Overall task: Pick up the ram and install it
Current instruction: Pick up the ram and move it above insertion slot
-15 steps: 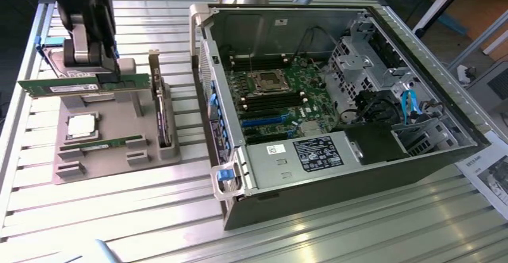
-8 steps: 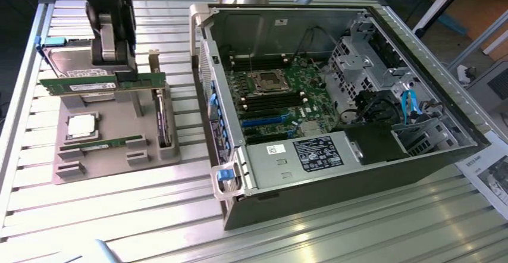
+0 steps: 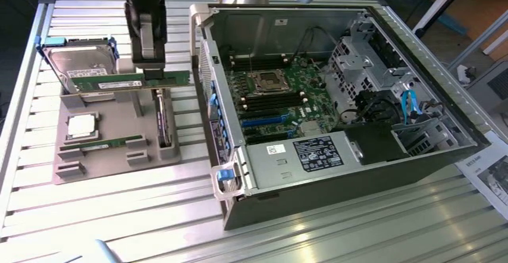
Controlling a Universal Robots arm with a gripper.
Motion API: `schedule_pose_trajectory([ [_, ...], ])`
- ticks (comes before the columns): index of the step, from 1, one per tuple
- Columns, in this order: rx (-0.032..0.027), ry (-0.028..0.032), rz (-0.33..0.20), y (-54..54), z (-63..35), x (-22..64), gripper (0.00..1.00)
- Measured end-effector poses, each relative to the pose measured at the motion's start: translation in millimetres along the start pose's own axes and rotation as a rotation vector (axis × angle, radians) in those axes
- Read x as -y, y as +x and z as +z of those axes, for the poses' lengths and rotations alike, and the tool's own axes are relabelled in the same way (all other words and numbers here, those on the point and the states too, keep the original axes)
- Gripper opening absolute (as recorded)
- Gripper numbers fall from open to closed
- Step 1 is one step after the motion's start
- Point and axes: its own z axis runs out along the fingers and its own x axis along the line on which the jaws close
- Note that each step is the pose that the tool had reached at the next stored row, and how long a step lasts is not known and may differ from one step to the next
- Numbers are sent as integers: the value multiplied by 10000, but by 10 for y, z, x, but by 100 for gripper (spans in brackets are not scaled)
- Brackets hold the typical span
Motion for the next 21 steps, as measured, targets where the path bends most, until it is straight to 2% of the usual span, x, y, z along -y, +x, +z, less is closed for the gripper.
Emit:
schedule_pose_trajectory([
  [1,1,-1,0,-2,-2,78,12],
  [9,0,-3,0,-8,-12,374,12],
  [18,0,-6,0,-20,-27,925,12],
  [21,0,-8,0,-22,-32,1058,12],
])
